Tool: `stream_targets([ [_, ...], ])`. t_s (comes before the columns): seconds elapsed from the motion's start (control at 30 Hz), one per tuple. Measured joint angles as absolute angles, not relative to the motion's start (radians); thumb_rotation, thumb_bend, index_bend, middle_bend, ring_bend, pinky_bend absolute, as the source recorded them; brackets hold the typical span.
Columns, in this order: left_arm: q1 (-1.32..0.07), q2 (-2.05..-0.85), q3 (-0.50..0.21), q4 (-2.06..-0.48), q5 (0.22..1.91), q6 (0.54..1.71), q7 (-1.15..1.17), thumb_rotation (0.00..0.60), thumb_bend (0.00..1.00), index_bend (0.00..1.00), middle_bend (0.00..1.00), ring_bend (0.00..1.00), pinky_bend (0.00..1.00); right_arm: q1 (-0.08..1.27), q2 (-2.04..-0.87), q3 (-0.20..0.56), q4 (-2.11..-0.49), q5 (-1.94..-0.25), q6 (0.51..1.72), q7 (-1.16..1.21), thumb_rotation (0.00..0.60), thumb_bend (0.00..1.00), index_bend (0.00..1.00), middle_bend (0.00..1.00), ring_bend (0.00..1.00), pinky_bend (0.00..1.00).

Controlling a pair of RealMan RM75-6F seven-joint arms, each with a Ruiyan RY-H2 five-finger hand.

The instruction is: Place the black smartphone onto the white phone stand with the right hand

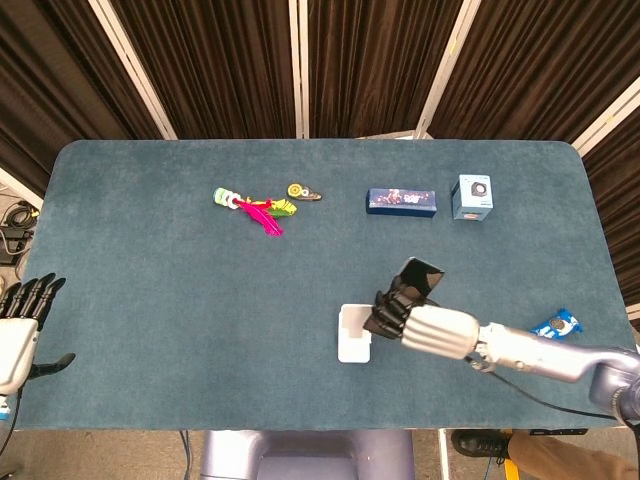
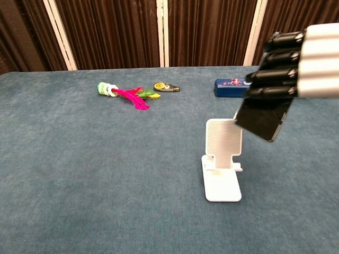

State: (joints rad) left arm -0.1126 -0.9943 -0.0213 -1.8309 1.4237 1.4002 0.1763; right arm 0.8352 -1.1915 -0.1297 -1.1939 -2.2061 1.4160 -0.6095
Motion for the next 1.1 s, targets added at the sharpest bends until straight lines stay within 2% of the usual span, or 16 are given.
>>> stream_targets([
  [0.2, -0.117, -0.99, -0.025, -1.826, 1.412, 1.389, 0.162, 0.6, 0.0, 0.0, 0.0, 0.0, 0.0, 0.85, -1.188, -0.081, -1.333, -2.209, 1.245, -0.868, 0.6, 0.46, 0.58, 0.57, 0.47, 0.39],
  [0.37, -0.12, -0.986, -0.027, -1.824, 1.406, 1.381, 0.148, 0.6, 0.0, 0.0, 0.0, 0.0, 0.0, 0.852, -1.196, -0.05, -1.408, -2.204, 1.127, -0.984, 0.6, 0.47, 0.59, 0.57, 0.45, 0.38],
  [0.73, -0.125, -0.977, -0.027, -1.823, 1.402, 1.369, 0.129, 0.6, 0.0, 0.0, 0.0, 0.0, 0.0, 0.867, -1.22, -0.046, -1.429, -2.258, 1.036, -1.067, 0.6, 0.47, 0.59, 0.57, 0.42, 0.28],
  [1.1, -0.126, -0.978, -0.026, -1.821, 1.398, 1.369, 0.131, 0.6, 0.0, 0.0, 0.0, 0.0, 0.0, 0.883, -1.214, -0.012, -1.494, -2.239, 0.894, -1.142, 0.6, 0.47, 0.59, 0.57, 0.41, 0.26],
])
